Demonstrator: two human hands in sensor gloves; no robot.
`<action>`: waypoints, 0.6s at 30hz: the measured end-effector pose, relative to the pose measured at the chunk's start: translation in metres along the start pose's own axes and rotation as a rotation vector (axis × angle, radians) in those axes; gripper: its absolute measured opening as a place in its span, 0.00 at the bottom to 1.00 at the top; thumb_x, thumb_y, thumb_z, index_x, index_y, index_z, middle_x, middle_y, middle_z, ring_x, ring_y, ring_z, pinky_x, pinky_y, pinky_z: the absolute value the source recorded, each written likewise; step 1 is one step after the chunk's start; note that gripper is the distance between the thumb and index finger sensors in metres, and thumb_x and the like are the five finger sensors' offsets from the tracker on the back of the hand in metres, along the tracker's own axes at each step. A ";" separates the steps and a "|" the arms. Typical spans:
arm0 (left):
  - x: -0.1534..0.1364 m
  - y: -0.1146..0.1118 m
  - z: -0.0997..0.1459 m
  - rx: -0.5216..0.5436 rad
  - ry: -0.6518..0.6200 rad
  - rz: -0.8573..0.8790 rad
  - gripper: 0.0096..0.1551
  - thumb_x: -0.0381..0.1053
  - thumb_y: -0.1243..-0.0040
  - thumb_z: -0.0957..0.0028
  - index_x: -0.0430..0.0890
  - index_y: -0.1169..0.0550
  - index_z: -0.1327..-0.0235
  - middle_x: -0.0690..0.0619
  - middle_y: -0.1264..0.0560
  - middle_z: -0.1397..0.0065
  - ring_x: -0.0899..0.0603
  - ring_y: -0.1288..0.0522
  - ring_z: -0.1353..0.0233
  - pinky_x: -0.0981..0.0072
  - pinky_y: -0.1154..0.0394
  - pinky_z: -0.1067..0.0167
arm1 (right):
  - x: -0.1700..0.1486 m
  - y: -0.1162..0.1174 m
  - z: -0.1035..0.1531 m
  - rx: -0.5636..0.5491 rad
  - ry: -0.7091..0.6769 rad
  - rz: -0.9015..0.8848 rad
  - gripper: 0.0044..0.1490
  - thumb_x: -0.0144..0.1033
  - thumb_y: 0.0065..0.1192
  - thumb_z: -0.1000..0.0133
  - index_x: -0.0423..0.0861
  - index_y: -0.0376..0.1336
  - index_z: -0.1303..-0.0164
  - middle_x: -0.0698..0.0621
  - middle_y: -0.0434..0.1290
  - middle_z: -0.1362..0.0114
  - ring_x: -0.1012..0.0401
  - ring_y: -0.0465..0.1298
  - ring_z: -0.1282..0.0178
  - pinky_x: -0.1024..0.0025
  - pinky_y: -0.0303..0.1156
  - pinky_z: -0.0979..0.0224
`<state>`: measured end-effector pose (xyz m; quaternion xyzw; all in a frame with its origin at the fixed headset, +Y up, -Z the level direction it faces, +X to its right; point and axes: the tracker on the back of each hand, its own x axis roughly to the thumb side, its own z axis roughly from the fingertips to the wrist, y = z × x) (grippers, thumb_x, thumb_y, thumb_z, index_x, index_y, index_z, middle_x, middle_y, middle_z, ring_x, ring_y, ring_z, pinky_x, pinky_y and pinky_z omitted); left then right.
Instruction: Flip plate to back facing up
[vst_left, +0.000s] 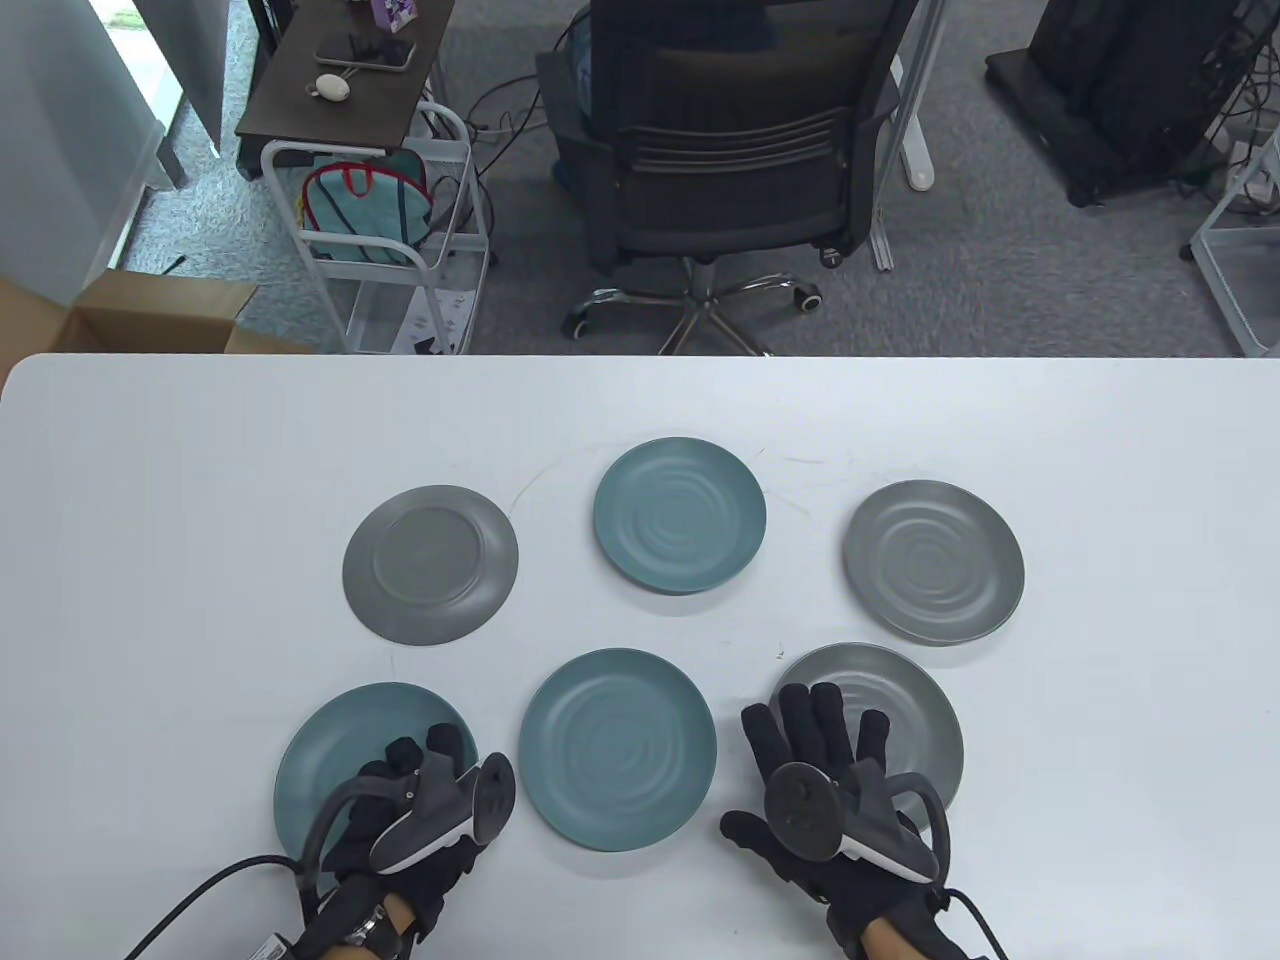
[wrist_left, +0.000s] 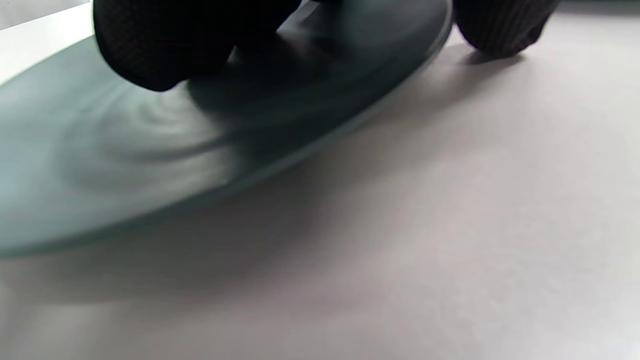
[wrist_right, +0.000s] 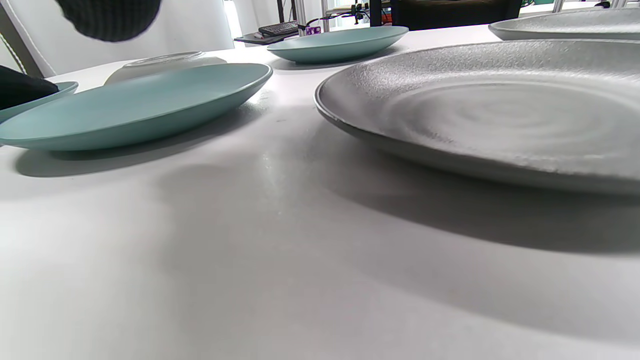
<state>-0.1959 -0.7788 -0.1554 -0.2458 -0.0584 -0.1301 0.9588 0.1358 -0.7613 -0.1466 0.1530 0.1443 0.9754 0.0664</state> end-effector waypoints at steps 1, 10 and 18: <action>0.000 0.000 0.000 0.003 0.000 0.002 0.58 0.72 0.49 0.43 0.33 0.47 0.16 0.25 0.38 0.25 0.21 0.27 0.30 0.45 0.20 0.43 | 0.000 0.000 0.000 0.001 -0.001 0.000 0.60 0.66 0.49 0.45 0.46 0.31 0.15 0.35 0.31 0.13 0.38 0.30 0.15 0.29 0.26 0.25; -0.001 0.003 0.001 0.016 -0.006 0.029 0.55 0.68 0.46 0.42 0.32 0.45 0.17 0.25 0.37 0.26 0.21 0.25 0.32 0.51 0.18 0.49 | 0.001 0.001 0.000 0.017 -0.013 -0.011 0.60 0.66 0.49 0.45 0.46 0.31 0.15 0.35 0.31 0.13 0.38 0.30 0.15 0.29 0.26 0.25; -0.011 0.020 0.012 0.051 -0.027 0.135 0.48 0.61 0.45 0.39 0.32 0.41 0.19 0.30 0.33 0.27 0.25 0.22 0.34 0.58 0.15 0.54 | 0.001 0.001 0.000 0.019 -0.019 -0.018 0.60 0.66 0.49 0.45 0.46 0.31 0.15 0.35 0.31 0.13 0.38 0.30 0.15 0.29 0.26 0.25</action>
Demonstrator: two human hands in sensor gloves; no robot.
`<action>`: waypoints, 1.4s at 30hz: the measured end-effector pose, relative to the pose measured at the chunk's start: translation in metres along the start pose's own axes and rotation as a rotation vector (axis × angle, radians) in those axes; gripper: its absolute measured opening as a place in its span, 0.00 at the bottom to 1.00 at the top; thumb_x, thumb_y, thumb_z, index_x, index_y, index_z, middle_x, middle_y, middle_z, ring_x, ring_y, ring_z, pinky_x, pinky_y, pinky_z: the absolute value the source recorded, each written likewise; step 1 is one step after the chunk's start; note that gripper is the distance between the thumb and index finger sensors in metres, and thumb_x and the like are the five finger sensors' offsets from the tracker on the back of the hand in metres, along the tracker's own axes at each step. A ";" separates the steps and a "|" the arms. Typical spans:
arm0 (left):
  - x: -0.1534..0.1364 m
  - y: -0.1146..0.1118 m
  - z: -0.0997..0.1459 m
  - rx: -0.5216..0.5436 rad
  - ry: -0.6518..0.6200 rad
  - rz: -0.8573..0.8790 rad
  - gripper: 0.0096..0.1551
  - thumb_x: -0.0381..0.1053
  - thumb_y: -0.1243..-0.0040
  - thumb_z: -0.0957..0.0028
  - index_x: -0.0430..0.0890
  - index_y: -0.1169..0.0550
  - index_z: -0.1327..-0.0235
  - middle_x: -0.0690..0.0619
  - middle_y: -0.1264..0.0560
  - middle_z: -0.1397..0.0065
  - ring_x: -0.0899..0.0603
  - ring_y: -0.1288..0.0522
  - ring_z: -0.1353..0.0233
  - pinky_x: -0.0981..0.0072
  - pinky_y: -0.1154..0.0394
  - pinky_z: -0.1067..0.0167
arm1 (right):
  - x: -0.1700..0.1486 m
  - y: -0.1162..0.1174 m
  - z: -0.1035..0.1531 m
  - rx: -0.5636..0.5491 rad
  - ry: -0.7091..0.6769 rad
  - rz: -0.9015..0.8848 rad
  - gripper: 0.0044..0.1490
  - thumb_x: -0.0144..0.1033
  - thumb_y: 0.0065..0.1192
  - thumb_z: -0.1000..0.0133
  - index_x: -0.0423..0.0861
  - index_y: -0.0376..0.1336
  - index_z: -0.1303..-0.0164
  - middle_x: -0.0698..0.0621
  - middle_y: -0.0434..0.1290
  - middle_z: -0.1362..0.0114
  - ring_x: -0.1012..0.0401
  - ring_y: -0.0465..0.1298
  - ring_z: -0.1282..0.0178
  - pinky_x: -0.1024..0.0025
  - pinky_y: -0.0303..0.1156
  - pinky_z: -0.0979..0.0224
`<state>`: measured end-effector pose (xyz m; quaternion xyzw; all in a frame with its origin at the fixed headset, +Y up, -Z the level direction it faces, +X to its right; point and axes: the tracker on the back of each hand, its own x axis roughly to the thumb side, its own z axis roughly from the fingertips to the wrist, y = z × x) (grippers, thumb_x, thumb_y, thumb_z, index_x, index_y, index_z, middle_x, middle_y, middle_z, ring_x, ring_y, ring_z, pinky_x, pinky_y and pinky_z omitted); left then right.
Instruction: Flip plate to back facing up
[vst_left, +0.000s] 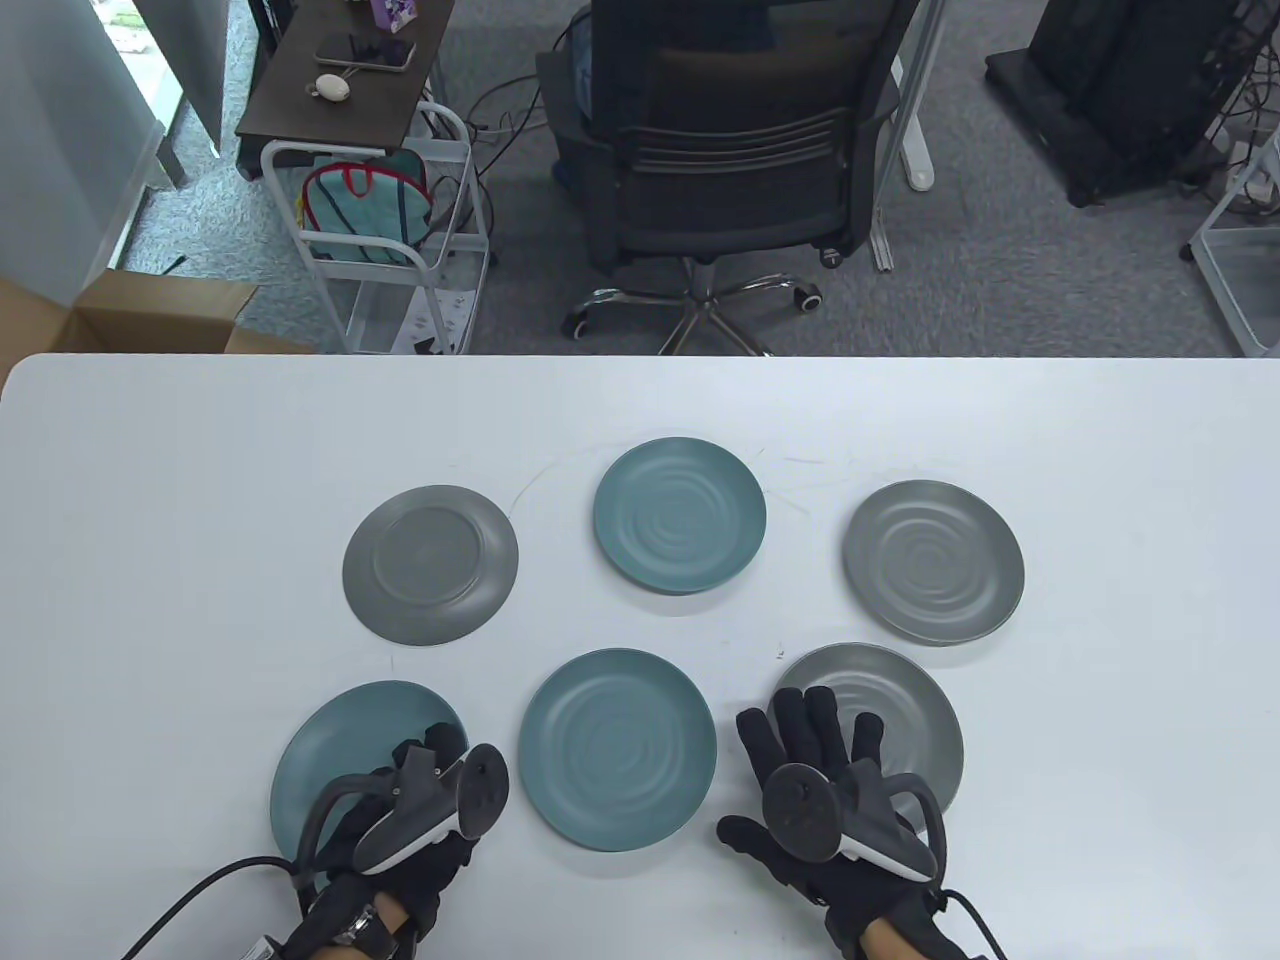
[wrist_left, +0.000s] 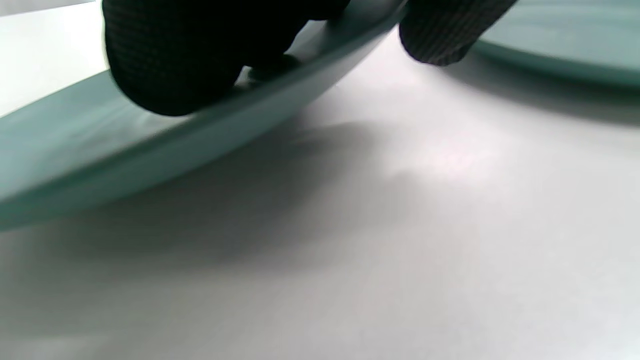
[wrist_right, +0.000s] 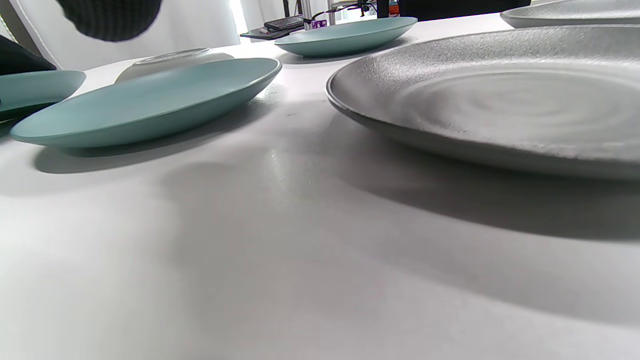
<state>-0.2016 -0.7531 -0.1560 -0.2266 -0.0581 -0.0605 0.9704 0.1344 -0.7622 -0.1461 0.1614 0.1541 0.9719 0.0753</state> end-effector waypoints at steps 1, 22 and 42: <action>-0.002 0.004 0.002 0.005 -0.003 0.025 0.47 0.61 0.45 0.39 0.32 0.41 0.19 0.30 0.33 0.27 0.25 0.22 0.34 0.58 0.15 0.54 | 0.000 0.000 0.000 0.000 -0.001 0.000 0.60 0.66 0.49 0.45 0.46 0.31 0.15 0.35 0.31 0.13 0.38 0.30 0.15 0.29 0.26 0.25; -0.052 0.071 0.032 0.132 -0.049 0.432 0.35 0.50 0.48 0.38 0.30 0.34 0.24 0.34 0.26 0.33 0.32 0.16 0.38 0.60 0.14 0.56 | 0.003 0.000 0.000 0.003 -0.009 -0.004 0.60 0.66 0.49 0.45 0.46 0.31 0.15 0.35 0.31 0.13 0.38 0.30 0.15 0.29 0.26 0.25; -0.139 0.073 0.010 0.034 0.056 0.911 0.31 0.49 0.48 0.38 0.32 0.29 0.28 0.42 0.21 0.41 0.41 0.10 0.54 0.66 0.14 0.62 | 0.004 0.000 0.001 0.002 -0.012 0.000 0.60 0.66 0.49 0.45 0.46 0.31 0.15 0.35 0.31 0.13 0.38 0.30 0.15 0.29 0.26 0.25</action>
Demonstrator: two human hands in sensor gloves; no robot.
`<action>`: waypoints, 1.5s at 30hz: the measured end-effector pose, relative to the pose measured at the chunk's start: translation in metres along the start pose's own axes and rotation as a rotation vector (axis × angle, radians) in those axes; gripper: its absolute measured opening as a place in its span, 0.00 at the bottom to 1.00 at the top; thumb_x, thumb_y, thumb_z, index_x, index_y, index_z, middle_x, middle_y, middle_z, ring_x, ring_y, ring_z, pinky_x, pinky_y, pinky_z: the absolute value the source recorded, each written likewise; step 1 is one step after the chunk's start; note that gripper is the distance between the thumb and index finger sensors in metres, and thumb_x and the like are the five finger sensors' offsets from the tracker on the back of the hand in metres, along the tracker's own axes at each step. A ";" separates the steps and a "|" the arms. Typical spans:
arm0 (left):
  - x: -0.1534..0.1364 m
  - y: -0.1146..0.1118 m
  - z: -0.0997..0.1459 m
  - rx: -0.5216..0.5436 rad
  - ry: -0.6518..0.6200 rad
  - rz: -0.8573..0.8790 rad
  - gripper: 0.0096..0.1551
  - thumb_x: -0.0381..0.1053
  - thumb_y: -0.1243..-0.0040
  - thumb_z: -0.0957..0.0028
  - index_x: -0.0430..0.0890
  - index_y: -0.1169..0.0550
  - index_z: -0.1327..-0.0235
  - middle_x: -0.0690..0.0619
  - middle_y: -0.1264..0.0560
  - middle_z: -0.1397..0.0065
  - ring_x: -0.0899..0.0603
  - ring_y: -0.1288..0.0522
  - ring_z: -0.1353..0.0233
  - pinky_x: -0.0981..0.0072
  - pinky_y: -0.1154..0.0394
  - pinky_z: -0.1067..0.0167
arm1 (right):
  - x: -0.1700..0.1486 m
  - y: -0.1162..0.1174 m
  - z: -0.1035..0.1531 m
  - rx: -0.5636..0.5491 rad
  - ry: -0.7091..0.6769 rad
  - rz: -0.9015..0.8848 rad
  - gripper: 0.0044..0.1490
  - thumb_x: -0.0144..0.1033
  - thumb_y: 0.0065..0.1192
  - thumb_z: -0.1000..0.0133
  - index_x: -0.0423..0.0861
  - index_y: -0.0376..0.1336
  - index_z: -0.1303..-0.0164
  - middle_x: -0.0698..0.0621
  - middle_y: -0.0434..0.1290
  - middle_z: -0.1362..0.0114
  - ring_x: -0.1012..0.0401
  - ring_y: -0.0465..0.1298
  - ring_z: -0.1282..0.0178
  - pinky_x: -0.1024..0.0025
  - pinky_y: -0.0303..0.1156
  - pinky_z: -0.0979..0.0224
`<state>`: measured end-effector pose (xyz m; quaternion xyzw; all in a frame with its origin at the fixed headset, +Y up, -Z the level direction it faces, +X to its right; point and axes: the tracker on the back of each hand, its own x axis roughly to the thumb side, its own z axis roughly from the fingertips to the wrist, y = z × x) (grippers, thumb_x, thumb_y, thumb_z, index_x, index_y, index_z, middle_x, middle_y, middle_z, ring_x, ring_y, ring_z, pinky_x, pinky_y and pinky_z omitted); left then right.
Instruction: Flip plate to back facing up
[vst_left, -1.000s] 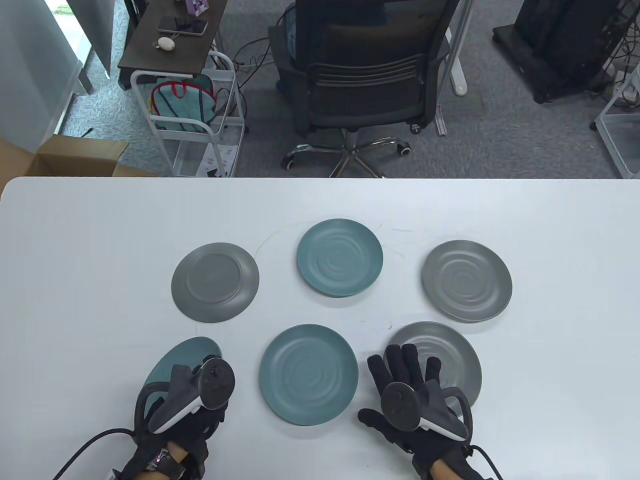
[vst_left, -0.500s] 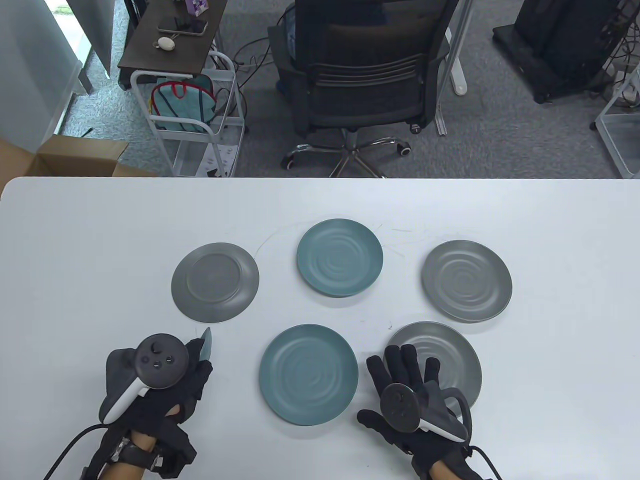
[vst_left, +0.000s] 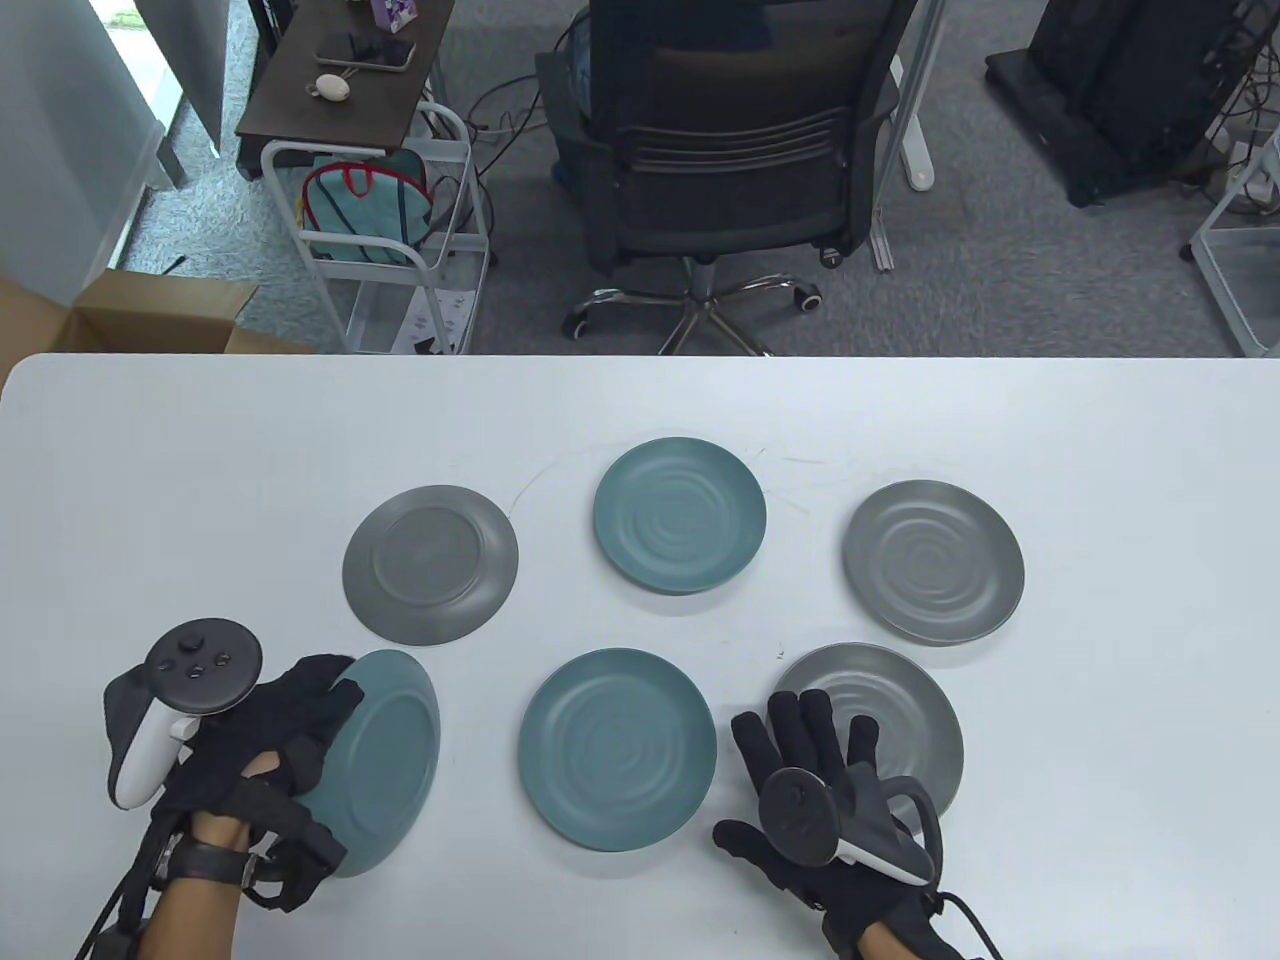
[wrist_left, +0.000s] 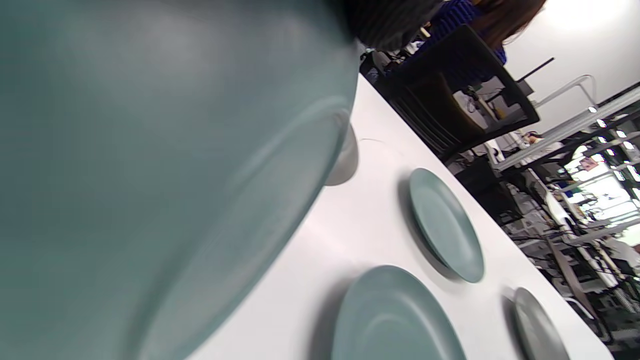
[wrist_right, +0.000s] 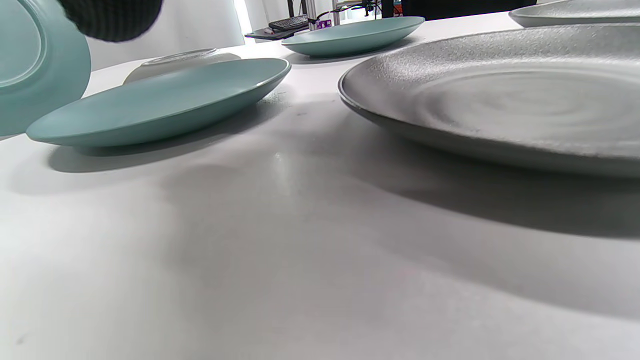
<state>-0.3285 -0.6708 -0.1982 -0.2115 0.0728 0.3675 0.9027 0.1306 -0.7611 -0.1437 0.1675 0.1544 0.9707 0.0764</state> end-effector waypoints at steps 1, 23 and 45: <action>-0.003 0.001 -0.002 -0.003 0.015 0.006 0.31 0.49 0.48 0.38 0.32 0.29 0.28 0.42 0.21 0.41 0.42 0.10 0.54 0.66 0.14 0.63 | 0.000 0.000 0.000 -0.001 0.000 0.000 0.60 0.66 0.49 0.45 0.46 0.31 0.15 0.35 0.31 0.13 0.38 0.30 0.15 0.29 0.26 0.25; -0.083 -0.020 -0.040 -0.033 0.219 0.050 0.32 0.53 0.52 0.38 0.38 0.29 0.26 0.45 0.22 0.37 0.40 0.11 0.50 0.61 0.16 0.58 | 0.001 0.000 -0.001 0.010 0.012 0.008 0.60 0.66 0.49 0.45 0.46 0.31 0.15 0.35 0.31 0.13 0.38 0.30 0.15 0.29 0.26 0.25; -0.089 -0.034 -0.049 0.018 0.293 -0.140 0.32 0.55 0.55 0.38 0.39 0.28 0.27 0.46 0.22 0.38 0.40 0.12 0.52 0.59 0.16 0.58 | 0.002 0.000 -0.002 0.022 0.018 0.016 0.60 0.66 0.49 0.44 0.46 0.31 0.15 0.35 0.31 0.13 0.38 0.30 0.15 0.29 0.26 0.25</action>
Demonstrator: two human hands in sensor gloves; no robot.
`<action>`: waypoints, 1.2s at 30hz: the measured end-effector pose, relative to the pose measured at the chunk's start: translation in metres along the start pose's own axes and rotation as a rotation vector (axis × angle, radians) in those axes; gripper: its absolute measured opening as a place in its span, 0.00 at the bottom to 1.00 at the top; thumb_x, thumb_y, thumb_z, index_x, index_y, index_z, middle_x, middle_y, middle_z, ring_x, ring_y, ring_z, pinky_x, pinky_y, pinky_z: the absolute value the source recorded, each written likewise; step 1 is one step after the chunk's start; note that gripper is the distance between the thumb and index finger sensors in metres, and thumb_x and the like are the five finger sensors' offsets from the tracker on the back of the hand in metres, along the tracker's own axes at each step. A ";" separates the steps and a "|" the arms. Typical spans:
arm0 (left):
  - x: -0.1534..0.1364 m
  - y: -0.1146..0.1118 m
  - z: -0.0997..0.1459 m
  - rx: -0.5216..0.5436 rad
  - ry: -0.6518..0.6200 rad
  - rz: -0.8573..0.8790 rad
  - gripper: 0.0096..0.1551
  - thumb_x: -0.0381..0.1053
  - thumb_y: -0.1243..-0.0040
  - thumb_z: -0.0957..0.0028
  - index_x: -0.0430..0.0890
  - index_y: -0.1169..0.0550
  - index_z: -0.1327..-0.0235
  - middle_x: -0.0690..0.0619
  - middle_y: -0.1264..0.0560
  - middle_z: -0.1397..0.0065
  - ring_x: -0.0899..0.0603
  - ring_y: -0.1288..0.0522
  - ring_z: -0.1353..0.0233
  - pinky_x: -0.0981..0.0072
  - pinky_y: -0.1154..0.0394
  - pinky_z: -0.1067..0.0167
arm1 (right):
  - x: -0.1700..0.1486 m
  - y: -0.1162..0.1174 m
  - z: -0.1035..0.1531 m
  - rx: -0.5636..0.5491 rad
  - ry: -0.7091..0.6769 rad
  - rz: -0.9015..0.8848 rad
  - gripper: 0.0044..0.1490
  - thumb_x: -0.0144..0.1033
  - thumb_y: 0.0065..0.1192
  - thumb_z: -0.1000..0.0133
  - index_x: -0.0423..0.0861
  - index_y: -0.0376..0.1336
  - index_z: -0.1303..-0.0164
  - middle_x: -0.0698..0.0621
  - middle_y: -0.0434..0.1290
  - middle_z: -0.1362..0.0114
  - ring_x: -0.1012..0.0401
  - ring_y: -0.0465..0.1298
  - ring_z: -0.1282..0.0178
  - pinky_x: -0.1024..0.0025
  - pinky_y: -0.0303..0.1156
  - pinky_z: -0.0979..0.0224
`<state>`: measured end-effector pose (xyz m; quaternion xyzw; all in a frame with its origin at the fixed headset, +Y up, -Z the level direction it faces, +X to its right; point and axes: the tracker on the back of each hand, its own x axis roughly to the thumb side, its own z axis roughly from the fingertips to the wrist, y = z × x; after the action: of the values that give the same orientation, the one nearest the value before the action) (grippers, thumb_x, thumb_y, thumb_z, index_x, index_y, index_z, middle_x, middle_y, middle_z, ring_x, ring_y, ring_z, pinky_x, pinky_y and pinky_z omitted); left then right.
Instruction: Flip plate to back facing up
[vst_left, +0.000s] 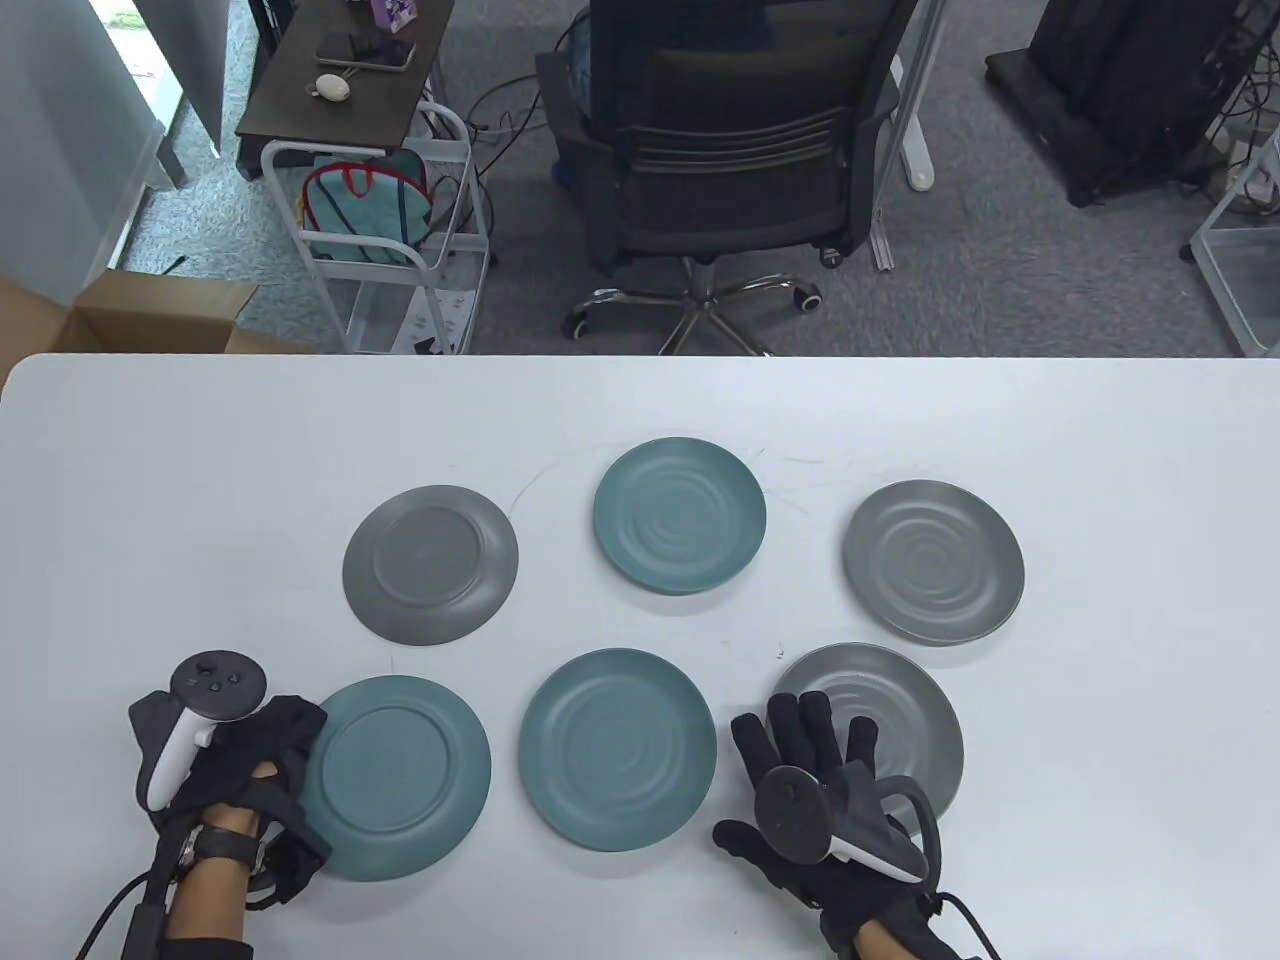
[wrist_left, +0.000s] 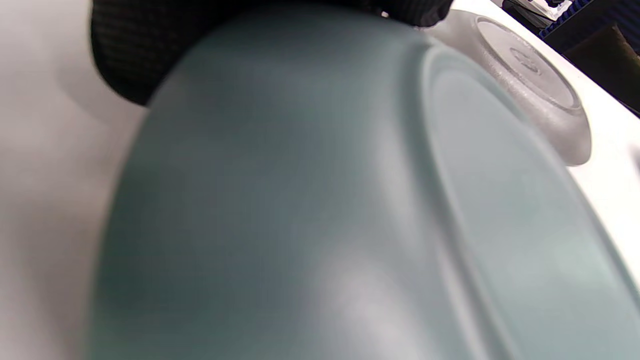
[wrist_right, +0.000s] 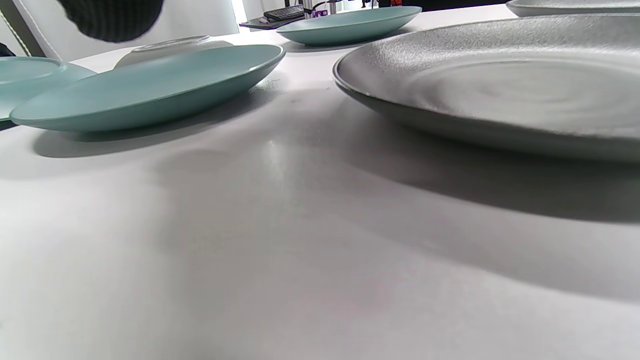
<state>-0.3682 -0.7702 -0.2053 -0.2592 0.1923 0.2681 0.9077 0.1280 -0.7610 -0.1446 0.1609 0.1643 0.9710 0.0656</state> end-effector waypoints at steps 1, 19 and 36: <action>0.001 0.000 0.000 0.011 0.000 -0.017 0.32 0.55 0.55 0.38 0.39 0.28 0.27 0.46 0.21 0.38 0.40 0.12 0.52 0.58 0.16 0.58 | 0.000 0.000 0.000 0.001 0.000 0.001 0.60 0.66 0.49 0.44 0.46 0.31 0.15 0.35 0.31 0.13 0.38 0.30 0.15 0.29 0.26 0.25; 0.013 -0.003 0.004 0.099 0.034 -0.184 0.32 0.55 0.56 0.38 0.39 0.27 0.28 0.46 0.21 0.39 0.40 0.12 0.53 0.58 0.16 0.59 | 0.002 0.000 0.000 0.001 -0.006 0.006 0.60 0.66 0.49 0.45 0.46 0.31 0.15 0.35 0.31 0.13 0.38 0.30 0.15 0.29 0.26 0.25; 0.023 -0.008 0.006 0.161 0.053 -0.317 0.32 0.56 0.56 0.38 0.39 0.27 0.29 0.46 0.21 0.39 0.40 0.12 0.53 0.59 0.17 0.60 | 0.003 0.001 0.001 -0.001 -0.008 0.010 0.60 0.66 0.49 0.45 0.46 0.31 0.15 0.35 0.31 0.13 0.38 0.30 0.15 0.29 0.26 0.25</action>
<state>-0.3441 -0.7639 -0.2092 -0.2197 0.1936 0.0983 0.9511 0.1256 -0.7612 -0.1430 0.1657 0.1629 0.9707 0.0612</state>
